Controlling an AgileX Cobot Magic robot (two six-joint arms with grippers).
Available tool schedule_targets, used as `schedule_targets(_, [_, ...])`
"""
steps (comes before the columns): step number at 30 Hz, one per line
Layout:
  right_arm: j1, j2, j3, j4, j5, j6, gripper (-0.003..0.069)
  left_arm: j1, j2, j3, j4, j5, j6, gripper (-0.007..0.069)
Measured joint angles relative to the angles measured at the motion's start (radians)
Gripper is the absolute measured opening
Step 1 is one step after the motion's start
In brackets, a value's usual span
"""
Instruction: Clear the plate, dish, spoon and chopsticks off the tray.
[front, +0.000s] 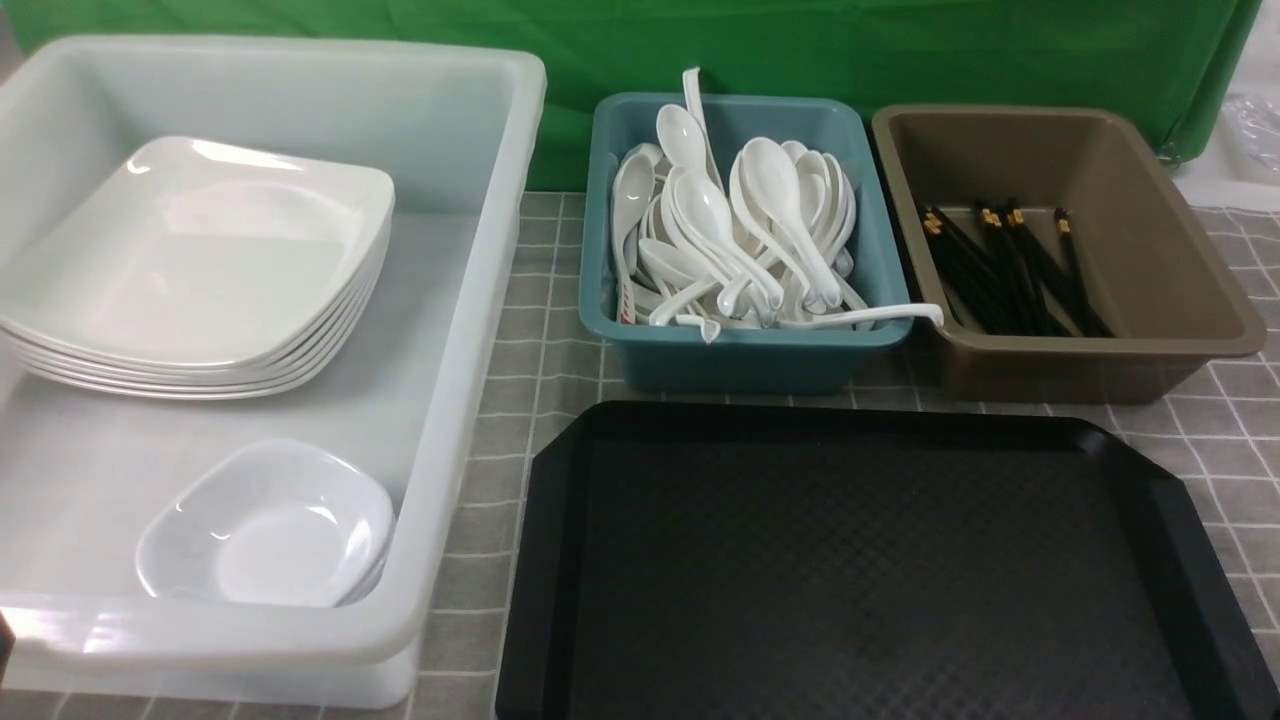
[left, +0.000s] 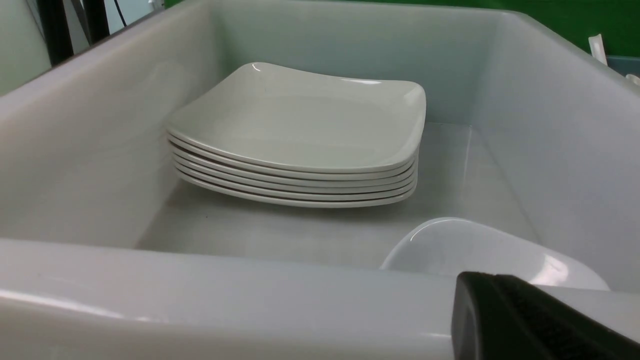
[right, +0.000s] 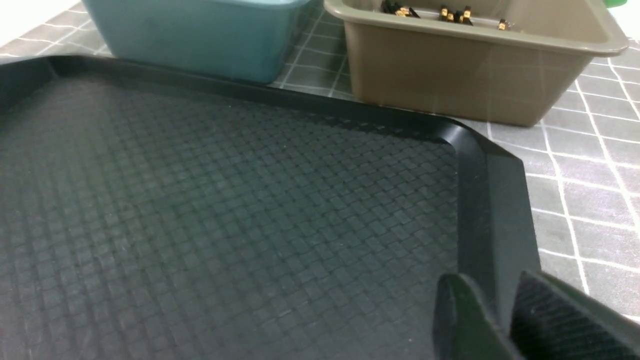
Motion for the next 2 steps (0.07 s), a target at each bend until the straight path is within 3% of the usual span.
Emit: schedule_targets(2, [0.0, 0.0, 0.0, 0.0, 0.0, 0.003, 0.0201, 0.0, 0.0, 0.0, 0.0, 0.0, 0.0, 0.0012])
